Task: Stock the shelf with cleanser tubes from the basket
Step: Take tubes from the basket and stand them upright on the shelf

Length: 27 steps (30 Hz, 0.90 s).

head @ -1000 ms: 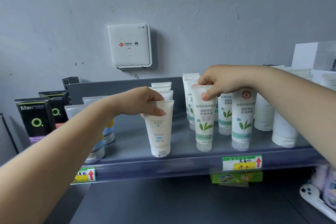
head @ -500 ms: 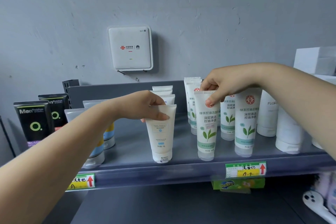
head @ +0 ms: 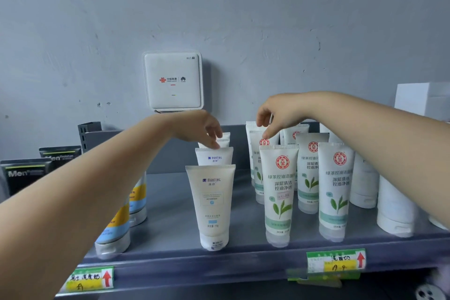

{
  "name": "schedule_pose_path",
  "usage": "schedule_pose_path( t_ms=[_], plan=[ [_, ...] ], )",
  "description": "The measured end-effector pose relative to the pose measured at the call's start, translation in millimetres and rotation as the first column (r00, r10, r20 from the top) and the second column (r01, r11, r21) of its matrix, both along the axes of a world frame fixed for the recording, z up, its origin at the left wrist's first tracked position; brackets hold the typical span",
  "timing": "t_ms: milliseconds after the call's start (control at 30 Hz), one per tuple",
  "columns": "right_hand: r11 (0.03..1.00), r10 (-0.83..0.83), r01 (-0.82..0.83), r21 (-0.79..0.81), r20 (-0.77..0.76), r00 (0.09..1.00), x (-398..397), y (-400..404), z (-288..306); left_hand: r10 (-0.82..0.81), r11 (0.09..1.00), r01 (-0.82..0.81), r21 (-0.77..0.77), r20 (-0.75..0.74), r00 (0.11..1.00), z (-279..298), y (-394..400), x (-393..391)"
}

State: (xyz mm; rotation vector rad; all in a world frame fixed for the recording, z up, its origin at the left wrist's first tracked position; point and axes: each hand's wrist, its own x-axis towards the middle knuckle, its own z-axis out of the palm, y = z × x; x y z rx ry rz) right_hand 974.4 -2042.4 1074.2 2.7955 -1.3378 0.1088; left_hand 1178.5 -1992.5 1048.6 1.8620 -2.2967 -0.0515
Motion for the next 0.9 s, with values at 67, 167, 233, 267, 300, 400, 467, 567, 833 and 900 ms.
schedule_pose_path(
  t_ms=[67,167,233,267,300,400,467,567,833,900],
  plan=[
    [0.999,-0.04,0.04,-0.001,-0.058,0.998,5,-9,-3,0.005,0.998,-0.008,0.066,0.041,0.999,-4,-8,-2],
    [0.993,-0.068,0.077,0.089,-0.103,0.992,11,-24,-11,-0.012,0.987,-0.008,0.162,0.123,0.992,-9,-14,-6],
    [0.987,-0.071,0.086,0.136,-0.111,0.991,12,-33,-16,-0.035,0.981,0.001,0.193,0.177,0.984,-12,-19,-6],
    [0.985,-0.068,0.083,0.149,-0.105,0.992,12,-36,-17,-0.041,0.981,0.003,0.193,0.193,0.98,-14,-20,-6],
    [0.984,-0.063,0.077,0.158,-0.091,0.994,11,-36,-18,-0.041,0.983,0.004,0.185,0.195,0.98,-14,-20,-5],
    [0.978,-0.027,0.037,0.205,-0.051,0.998,7,-38,-17,-0.034,0.982,0.003,0.188,0.159,0.987,-14,-21,-3],
    [0.972,-0.001,0.007,0.235,-0.024,1.0,5,-37,-16,-0.029,0.98,0.0,0.2,0.142,0.989,-13,-20,-3],
    [0.962,0.022,-0.024,0.272,0.011,1.0,3,-32,-16,-0.019,0.98,-0.009,0.2,0.135,0.991,-12,-18,-4],
    [0.949,0.016,-0.011,0.315,-0.013,1.0,-1,-21,-13,-0.009,0.975,-0.015,0.222,0.105,0.994,-12,-10,-7],
    [0.947,0.009,-0.008,0.32,-0.002,1.0,-2,-19,-13,-0.01,0.974,-0.013,0.225,0.103,0.995,-12,-9,-8]
  ],
)
